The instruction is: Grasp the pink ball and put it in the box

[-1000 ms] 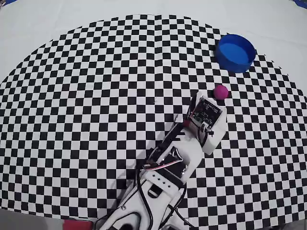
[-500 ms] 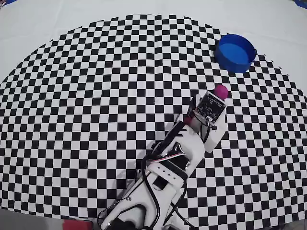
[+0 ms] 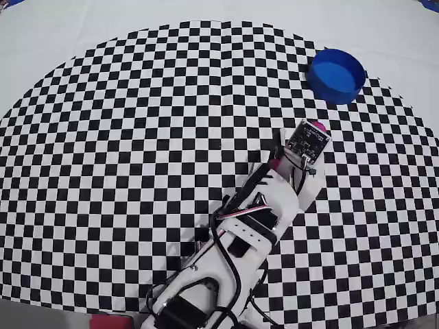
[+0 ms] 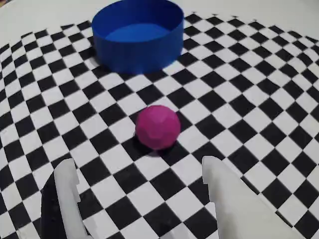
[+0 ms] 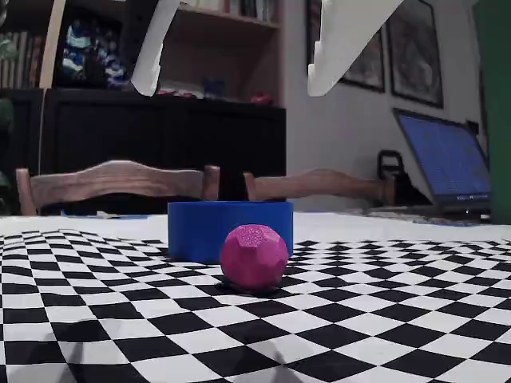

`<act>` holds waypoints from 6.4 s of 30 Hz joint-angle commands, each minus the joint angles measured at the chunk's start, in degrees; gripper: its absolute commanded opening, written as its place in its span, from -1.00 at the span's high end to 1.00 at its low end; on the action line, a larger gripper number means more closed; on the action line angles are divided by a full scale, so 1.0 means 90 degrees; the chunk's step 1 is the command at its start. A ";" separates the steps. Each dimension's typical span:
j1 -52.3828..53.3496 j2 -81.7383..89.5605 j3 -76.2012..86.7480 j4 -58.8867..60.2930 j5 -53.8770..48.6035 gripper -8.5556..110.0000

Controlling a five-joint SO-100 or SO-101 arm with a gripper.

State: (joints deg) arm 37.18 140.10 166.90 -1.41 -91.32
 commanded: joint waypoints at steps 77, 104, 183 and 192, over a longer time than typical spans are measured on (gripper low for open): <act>0.0166 -0.4541 -0.3457 -0.0166 0.0020 0.32; 0.0234 -0.5635 -0.4414 -0.0166 0.0049 0.32; 0.0127 -0.7510 -0.5869 -0.0137 0.0068 0.32; 0.0049 -0.7568 -0.5938 -0.0137 0.0098 0.32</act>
State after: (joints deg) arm 37.62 71.54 116.81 -2.29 -90.79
